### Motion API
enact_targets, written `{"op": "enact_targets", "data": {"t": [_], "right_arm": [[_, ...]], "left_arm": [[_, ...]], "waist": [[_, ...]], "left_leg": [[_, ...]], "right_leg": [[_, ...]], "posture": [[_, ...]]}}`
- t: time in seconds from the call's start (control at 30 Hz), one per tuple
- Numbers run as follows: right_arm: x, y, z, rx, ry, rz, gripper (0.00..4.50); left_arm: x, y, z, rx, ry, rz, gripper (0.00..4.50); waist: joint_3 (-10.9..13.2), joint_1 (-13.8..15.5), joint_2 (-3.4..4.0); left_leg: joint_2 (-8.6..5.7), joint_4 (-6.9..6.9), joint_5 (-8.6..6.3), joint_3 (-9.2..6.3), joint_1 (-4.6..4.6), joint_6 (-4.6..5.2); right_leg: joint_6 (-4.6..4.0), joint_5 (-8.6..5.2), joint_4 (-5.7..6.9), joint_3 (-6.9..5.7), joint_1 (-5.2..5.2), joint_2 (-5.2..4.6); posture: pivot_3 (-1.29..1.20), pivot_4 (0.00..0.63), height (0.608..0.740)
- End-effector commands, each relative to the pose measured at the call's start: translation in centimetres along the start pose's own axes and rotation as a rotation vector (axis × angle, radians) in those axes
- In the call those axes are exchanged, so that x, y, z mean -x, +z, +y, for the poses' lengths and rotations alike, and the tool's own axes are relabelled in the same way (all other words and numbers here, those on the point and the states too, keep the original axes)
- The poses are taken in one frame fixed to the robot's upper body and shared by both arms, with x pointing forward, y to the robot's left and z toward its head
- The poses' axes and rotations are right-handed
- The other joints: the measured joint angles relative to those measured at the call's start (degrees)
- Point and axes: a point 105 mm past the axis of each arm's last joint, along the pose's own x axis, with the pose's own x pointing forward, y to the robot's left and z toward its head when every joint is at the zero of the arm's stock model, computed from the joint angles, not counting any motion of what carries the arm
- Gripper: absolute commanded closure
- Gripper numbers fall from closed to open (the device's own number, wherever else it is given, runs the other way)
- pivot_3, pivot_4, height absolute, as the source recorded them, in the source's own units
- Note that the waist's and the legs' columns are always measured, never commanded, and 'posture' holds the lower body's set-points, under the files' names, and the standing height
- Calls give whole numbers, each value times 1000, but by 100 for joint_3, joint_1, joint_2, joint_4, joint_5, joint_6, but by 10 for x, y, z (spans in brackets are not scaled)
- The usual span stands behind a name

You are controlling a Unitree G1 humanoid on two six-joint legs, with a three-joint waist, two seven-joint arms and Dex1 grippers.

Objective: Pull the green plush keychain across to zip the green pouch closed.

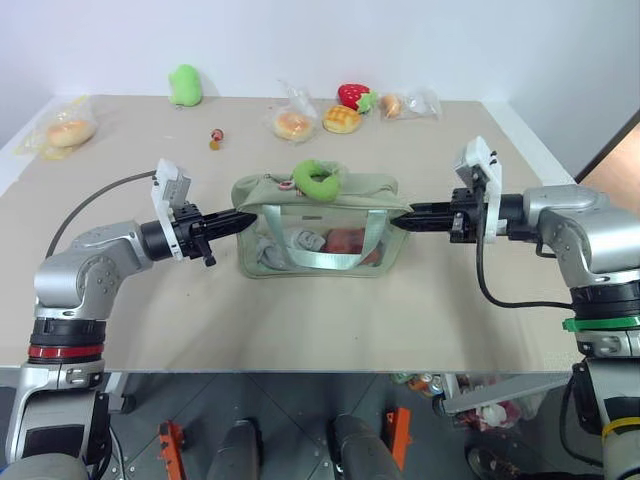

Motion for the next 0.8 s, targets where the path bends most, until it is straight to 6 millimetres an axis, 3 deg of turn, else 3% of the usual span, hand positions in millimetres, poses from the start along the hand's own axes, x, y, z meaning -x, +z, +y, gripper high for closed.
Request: {"op": "enact_targets", "data": {"t": [0.03, 0.13, 0.23, 0.37, 0.5, 0.67, 0.8], "right_arm": [[14, 30, 9, 93, 18, -70, 2449], [22, 39, 6, 107, -8, -93, 1446], [36, 62, 0, 144, -36, -166, 396], [31, 95, -5, 191, -85, -245, 396], [7, 123, 25, 251, 35, -256, 396], [-30, 113, 60, 292, 172, -166, 396], [-46, 107, 65, 298, 196, -133, 396]], "left_arm": [[-2, 7, -1, -33, -4, -9, 4500], [-4, 7, -2, -30, -8, -13, 4500], [-5, 5, -5, -30, -18, -14, 4500], [-7, 4, -5, -35, -20, -12, 4500], [-11, 3, -5, -42, -21, -16, 4500], [-16, 2, -6, -44, -24, -23, 4500], [-19, 2, -6, -45, -29, -28, 4500]], "waist": [[0, 3, 0], [0, 3, 0], [0, 5, 0], [0, 0, 0], [0, 14, 1], [0, 65, 1], [0, 152, 0]], "left_leg": [[0, 0, 0, 0, 0, 0], [0, 0, 0, 0, 0, 0], [-4, 0, 1, 0, 0, 1], [-8, 1, 2, 1, 1, 4], [-6, -1, 3, -2, 0, 4], [-11, -1, 2, -3, -8, 4], [-13, 0, 3, -2, -8, 4]], "right_leg": [[1, 0, -1, 0, 1, 0], [2, -2, -1, 0, 1, 0], [2, -1, -1, 0, 1, -3], [3, -1, -2, 0, 2, -9], [1, 0, -1, -3, 2, -9], [10, -6, -2, -6, 2, -16], [10, -5, -3, -6, 2, -19]], "posture": [[0, 150, 740], [0, 150, 740], [0, 150, 740], [0, 150, 740], [0, 150, 740], [0, 150, 740], [0, 150, 740]]}}
